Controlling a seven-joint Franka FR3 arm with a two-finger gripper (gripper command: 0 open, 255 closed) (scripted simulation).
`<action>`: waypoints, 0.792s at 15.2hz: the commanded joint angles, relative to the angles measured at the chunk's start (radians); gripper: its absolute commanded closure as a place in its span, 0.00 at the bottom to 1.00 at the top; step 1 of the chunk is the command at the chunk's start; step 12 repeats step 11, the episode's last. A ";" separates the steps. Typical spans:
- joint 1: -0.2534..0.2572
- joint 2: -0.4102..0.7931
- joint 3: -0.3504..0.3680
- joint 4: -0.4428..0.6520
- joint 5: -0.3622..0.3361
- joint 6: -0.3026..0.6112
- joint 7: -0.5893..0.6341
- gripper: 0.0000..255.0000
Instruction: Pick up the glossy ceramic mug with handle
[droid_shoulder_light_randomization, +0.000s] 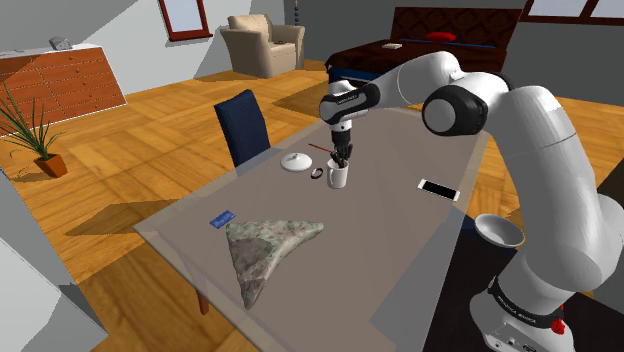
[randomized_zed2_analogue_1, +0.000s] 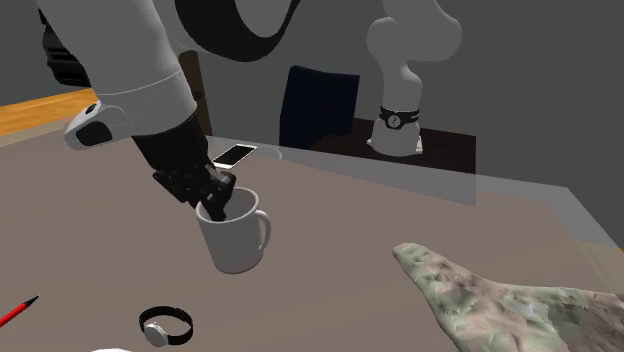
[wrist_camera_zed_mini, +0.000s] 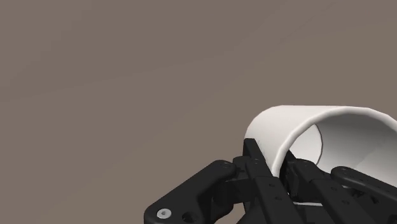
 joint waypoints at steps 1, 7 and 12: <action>0.001 -0.012 0.000 0.007 -0.001 -0.019 0.002 1.00; 0.002 -0.043 -0.003 0.037 -0.004 -0.080 0.005 1.00; 0.002 -0.053 -0.003 0.050 -0.005 -0.103 0.005 1.00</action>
